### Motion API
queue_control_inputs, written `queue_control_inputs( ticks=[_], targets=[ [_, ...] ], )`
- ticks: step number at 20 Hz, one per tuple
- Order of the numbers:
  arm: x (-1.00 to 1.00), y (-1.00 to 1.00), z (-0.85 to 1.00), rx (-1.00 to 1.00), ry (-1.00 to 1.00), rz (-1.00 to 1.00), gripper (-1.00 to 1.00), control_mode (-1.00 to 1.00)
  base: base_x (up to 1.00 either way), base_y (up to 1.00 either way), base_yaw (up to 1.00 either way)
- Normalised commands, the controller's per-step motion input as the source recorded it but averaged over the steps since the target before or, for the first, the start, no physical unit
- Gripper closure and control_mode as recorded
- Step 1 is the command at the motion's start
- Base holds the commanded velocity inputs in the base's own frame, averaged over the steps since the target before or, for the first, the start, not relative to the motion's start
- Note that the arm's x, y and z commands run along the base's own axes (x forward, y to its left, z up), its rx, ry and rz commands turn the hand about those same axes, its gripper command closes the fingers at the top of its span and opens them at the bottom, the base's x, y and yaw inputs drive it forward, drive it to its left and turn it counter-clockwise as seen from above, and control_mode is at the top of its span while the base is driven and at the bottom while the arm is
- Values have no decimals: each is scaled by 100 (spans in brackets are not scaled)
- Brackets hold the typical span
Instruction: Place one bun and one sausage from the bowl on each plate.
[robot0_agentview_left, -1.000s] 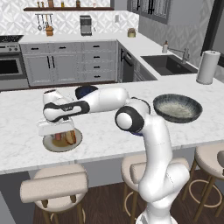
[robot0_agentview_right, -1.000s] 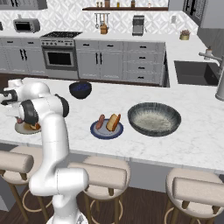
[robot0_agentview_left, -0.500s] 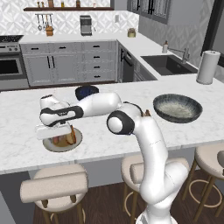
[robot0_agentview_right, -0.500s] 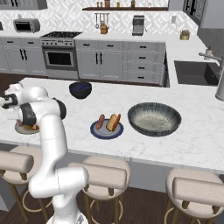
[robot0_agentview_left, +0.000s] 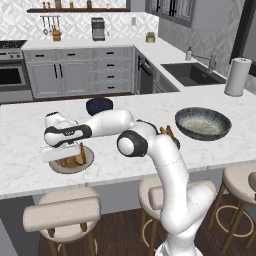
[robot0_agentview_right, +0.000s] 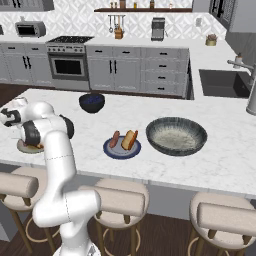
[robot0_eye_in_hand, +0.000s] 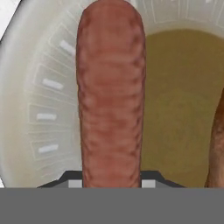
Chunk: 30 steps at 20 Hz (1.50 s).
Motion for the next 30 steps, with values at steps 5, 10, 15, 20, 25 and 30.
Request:
queue_control_inputs(
  ticks=[5,10,15,20,25,30],
  targets=[
    [0,0,0,0,0,0,-100,-100,0,0,0],
    [-8,0,8,0,-2,0,-100,-100,0,0,0],
    [-63,-2,62,0,-10,0,-100,-100,0,0,0],
    [-61,-68,70,3,-3,0,-100,-100,0,0,0],
    [-11,-100,68,14,0,0,-100,-100,0,0,0],
    [-46,-100,65,15,0,0,-100,-100,0,0,0]
  ],
)
